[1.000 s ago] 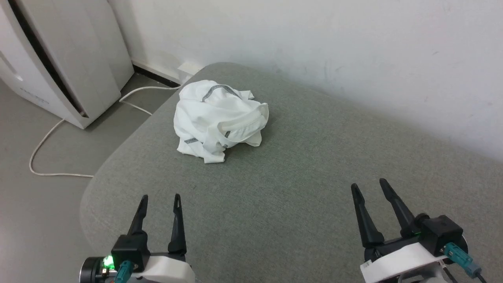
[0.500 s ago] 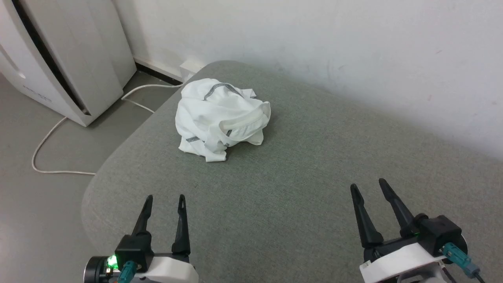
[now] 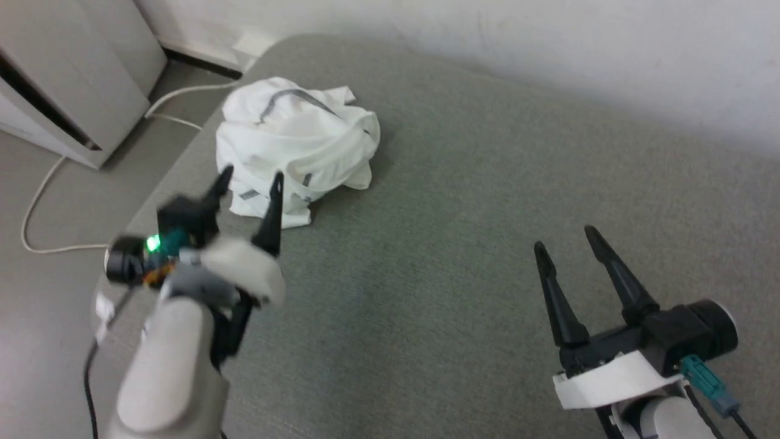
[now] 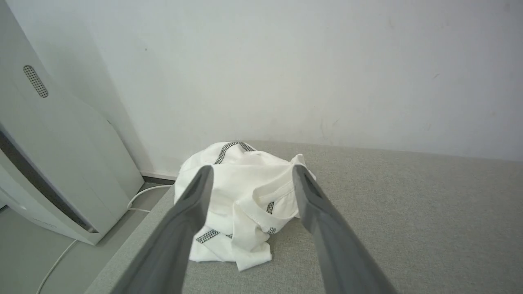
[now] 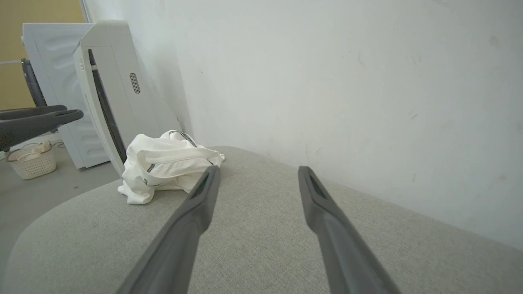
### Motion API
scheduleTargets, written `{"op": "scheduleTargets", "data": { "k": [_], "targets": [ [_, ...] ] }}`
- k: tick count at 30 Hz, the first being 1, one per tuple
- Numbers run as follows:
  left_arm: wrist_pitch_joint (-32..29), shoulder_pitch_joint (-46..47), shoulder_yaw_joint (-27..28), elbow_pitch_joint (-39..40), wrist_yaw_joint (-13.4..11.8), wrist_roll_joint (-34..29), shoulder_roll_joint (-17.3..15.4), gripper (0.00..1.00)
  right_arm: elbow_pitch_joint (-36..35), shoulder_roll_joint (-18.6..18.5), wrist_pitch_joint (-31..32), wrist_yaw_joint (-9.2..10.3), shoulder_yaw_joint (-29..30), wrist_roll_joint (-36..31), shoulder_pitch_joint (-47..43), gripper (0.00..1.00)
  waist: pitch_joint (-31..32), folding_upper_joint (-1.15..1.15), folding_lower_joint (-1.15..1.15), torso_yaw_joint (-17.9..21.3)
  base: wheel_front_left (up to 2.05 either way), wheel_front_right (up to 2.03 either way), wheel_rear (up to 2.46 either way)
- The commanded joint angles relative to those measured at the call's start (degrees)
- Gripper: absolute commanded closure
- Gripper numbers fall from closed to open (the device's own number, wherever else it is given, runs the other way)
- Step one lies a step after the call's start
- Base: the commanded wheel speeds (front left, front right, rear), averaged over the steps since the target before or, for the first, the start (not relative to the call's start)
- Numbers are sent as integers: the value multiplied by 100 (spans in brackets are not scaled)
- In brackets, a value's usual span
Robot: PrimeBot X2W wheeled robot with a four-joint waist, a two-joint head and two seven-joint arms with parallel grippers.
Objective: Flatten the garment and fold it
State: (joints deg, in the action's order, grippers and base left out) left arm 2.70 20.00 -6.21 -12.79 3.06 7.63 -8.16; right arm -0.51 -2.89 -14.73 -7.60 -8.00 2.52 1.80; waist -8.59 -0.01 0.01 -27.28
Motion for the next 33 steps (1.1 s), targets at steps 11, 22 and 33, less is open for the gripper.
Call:
{"op": "scheduleTargets", "data": {
  "k": [11,22,33],
  "targets": [
    [-2406,2441,-149,-1500,429,858,-1052,0,-516,2,24,11,-147,-299,544,0,-1789,1,-1,1186,0,0,0],
    [-4335,2780,-778,-2663,441,2204,-1934,0,-494,2,-6,11,-195,-177,643,0,-2085,1,-1,1642,0,0,0],
    [-3672,2477,-746,-2672,442,2951,-2293,100,-275,2,-25,11,-141,-113,641,0,-1523,1,-1,1642,0,0,0]
  ]
}}
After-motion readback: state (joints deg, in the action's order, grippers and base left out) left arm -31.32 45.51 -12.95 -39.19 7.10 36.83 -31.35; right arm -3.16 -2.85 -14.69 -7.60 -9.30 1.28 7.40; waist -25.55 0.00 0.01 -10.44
